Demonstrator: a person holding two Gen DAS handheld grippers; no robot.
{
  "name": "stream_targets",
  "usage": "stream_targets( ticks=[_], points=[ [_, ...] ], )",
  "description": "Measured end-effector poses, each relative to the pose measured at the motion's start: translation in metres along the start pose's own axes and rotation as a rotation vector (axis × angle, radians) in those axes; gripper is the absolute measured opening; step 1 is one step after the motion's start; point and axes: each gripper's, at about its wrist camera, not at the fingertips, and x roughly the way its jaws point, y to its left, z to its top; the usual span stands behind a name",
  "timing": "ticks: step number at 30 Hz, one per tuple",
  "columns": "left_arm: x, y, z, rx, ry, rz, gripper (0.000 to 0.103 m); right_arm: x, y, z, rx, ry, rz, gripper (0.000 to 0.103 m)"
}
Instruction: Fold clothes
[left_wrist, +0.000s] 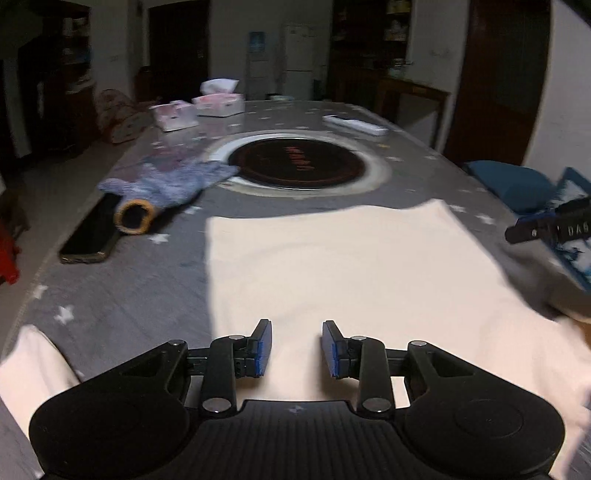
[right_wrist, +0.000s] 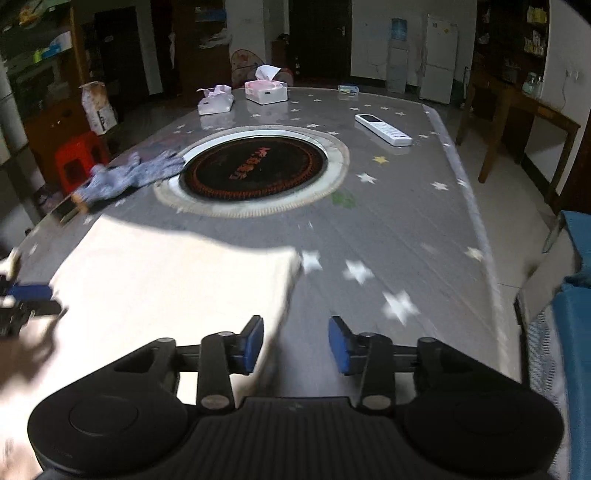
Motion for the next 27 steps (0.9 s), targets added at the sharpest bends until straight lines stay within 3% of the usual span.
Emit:
stream_targets(
  ticks=[4, 9, 14, 21, 24, 27],
  points=[
    [-0.018, -0.027, -0.016, 0.035, 0.002, -0.097, 0.037, -0.040, 0.000, -0.041, -0.021, 0.020, -0.002, 0.050],
    [-0.036, -0.056, -0.035, 0.081, 0.001, -0.184, 0.040, -0.054, 0.010, -0.083, -0.088, 0.043, -0.087, 0.049],
    [-0.042, -0.069, -0.049, 0.112, 0.017, -0.208, 0.040, -0.060, 0.002, -0.106, -0.078, 0.040, -0.127, 0.044],
    [-0.045, -0.077, -0.062, 0.136, 0.030, -0.204, 0.044, -0.075, -0.020, -0.123, -0.077, -0.013, -0.348, 0.044],
    [-0.046, -0.079, -0.064, 0.143, 0.031, -0.206, 0.046, -0.080, -0.030, -0.134, -0.088, -0.020, -0.481, 0.044],
    [-0.047, -0.080, -0.066, 0.148, 0.033, -0.217, 0.048, -0.087, -0.045, -0.143, -0.029, -0.020, -0.542, 0.044]
  ],
)
